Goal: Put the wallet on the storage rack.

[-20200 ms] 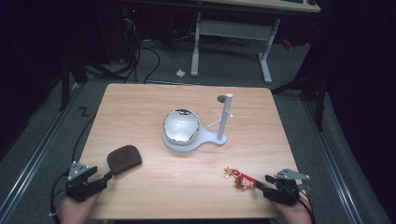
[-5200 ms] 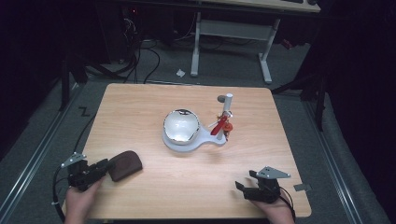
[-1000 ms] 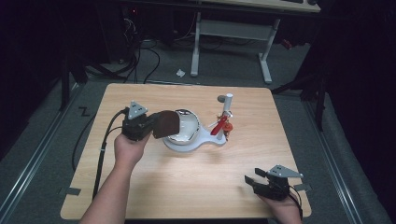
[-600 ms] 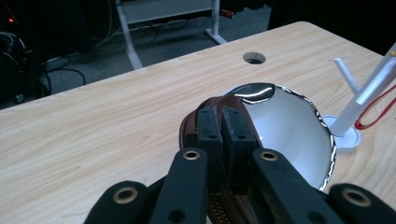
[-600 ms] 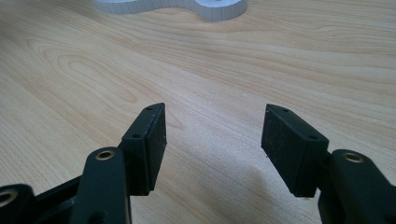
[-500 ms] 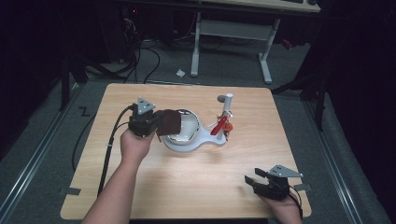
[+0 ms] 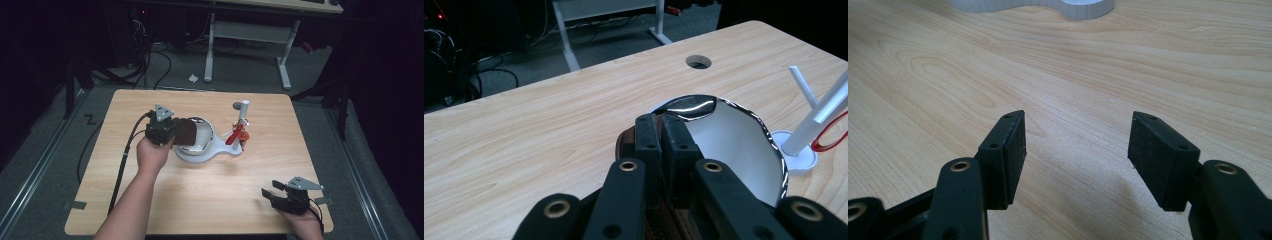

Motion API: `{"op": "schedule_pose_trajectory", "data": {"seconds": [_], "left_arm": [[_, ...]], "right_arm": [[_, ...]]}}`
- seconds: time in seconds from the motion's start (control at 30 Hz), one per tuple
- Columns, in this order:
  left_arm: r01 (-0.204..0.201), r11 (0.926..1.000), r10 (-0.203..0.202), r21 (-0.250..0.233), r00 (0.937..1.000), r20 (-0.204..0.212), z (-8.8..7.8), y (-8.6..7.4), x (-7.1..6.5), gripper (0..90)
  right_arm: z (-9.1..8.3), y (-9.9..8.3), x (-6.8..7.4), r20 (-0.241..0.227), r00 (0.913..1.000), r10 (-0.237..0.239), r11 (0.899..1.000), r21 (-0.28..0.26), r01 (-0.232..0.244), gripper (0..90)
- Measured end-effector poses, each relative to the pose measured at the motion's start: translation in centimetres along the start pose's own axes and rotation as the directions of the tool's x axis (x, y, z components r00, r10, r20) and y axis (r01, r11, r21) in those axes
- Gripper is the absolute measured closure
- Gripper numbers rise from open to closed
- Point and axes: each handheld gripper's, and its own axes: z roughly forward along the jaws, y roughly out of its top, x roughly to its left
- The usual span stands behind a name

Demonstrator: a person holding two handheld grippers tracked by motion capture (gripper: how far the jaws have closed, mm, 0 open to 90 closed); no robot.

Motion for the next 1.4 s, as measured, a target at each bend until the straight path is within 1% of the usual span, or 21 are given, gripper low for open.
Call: {"op": "schedule_pose_trajectory", "data": {"seconds": [0.13, 0.27, 0.33, 0.5, 0.6, 0.63, 0.73, 0.77, 0.9, 1.0, 1.1, 1.3, 1.4], "left_arm": [[-0.001, 1.0000, 0.001, 0.009, 1.0000, -0.005, 0.6, -0.1, -0.4, 86.3], [0.009, 0.9998, -0.009, 0.016, 0.9999, -0.011, 1.3, -0.2, -0.5, 86.0], [0.007, 0.9999, -0.006, 0.015, 0.9999, -0.014, 1.5, -0.2, -0.6, 86.1], [0.007, 0.9999, -0.007, 0.008, 1.0000, -0.006, 1.8, -0.1, -1.1, 85.7], [0.002, 0.9999, -0.002, 0.013, 1.0000, -0.008, 1.9, 0.0, -1.3, 85.5], [0.009, 0.9999, -0.009, 0.006, 0.9999, -0.008, 2.0, 0.0, -1.4, 85.5], [0.008, 1.0000, -0.008, 0.003, 0.9999, -0.009, 2.0, 0.0, -1.4, 85.1], [0.014, 0.9999, -0.014, -0.008, 0.9999, -0.007, 2.0, 0.0, -1.4, 84.5], [0.021, 0.9995, -0.021, -0.025, 0.9998, 0.003, 1.7, 0.2, -1.2, 75.7], [0.020, 0.9994, -0.020, -0.026, 0.9998, 0.000, 1.5, 0.2, -1.1, 71.9], [0.021, 0.9994, -0.021, -0.026, 0.9997, 0.013, 1.4, 0.0, -1.0, 67.2], [0.027, 0.9989, -0.026, -0.039, 0.9995, 0.019, 0.7, -0.3, -0.7, 58.8], [0.028, 0.9986, -0.027, -0.045, 0.9993, 0.025, 0.3, -0.2, -0.6, 54.4]], "right_arm": [[0.0, 0.0, 0.0, -0.001, 1.0000, 0.002, 1.000, 0.001, -0.002, 40.3], [0.0, 0.0, 0.0, -0.001, 1.0000, 0.001, 1.000, 0.000, -0.001, 40.4], [0.0, 0.0, 0.0, -0.001, 1.0000, -0.001, 1.000, -0.002, 0.001, 40.4], [0.0, 0.0, 0.0, -0.001, 1.0000, 0.003, 1.000, -0.001, -0.003, 40.4], [0.1, 0.0, 0.0, -0.002, 1.0000, 0.001, 1.000, -0.001, -0.001, 40.4], [0.0, 0.0, 0.0, -0.002, 1.0000, 0.001, 1.000, -0.001, -0.001, 40.4], [0.0, 0.0, 0.0, -0.002, 1.0000, 0.001, 1.000, -0.001, -0.001, 40.4], [0.0, 0.0, 0.0, -0.002, 1.0000, 0.001, 1.000, -0.001, -0.001, 40.3], [0.1, 0.0, -0.1, -0.005, 1.0000, -0.004, 1.000, 0.000, 0.004, 40.3], [0.1, 0.0, 0.0, -0.005, 1.0000, -0.001, 1.000, 0.000, 0.001, 40.3], [0.1, 0.0, 0.0, -0.005, 1.0000, -0.002, 1.000, -0.001, 0.002, 40.3], [0.2, -0.1, 0.0, -0.006, 1.0000, -0.005, 1.000, 0.000, 0.005, 40.2], [0.3, -0.1, 0.0, -0.007, 1.0000, 0.007, 1.000, 0.003, -0.007, 40.1]]}}
